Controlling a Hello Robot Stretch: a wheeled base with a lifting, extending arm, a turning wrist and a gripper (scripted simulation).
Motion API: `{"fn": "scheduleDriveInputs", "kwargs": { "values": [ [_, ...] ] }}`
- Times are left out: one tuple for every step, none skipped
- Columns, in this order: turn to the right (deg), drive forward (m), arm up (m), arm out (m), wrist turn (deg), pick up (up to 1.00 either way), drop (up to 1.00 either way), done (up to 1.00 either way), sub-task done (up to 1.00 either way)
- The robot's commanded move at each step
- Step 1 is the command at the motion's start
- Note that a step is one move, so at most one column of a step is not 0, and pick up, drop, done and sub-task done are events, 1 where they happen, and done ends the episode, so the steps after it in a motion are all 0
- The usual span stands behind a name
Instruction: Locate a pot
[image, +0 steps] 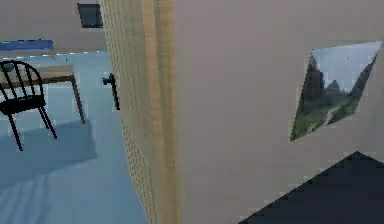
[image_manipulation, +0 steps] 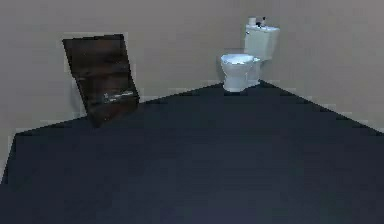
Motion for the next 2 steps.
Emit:
{"fn": "scheduleDriveInputs", "kwargs": {
  "values": [
    [-45.0,0.00,0.00,0.00,0.0,0.00,0.00,0.00,0.00],
    [-45.0,0.00,0.00,0.00,0.0,0.00,0.00,0.00,0.00]
  ]
}}
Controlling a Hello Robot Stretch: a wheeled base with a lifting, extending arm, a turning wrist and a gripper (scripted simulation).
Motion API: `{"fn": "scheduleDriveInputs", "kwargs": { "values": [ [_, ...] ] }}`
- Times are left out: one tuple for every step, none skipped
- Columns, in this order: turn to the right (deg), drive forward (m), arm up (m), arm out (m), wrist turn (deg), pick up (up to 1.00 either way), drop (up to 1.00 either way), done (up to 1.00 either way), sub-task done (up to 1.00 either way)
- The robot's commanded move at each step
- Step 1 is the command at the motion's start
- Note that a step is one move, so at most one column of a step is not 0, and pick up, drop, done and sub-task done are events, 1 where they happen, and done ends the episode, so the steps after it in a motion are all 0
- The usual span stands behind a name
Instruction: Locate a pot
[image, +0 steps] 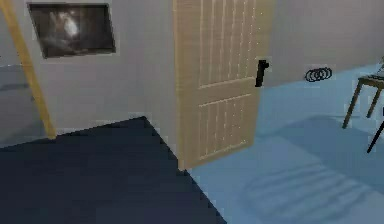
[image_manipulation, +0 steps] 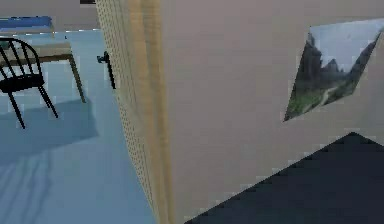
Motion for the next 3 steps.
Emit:
{"fn": "scheduleDriveInputs", "kwargs": {
  "values": [
    [-45.0,0.00,0.00,0.00,0.0,0.00,0.00,0.00,0.00],
    [-9.0,0.00,0.00,0.00,0.0,0.00,0.00,0.00,0.00],
    [0.0,1.00,0.00,0.00,0.0,0.00,0.00,0.00,0.00]
  ]
}}
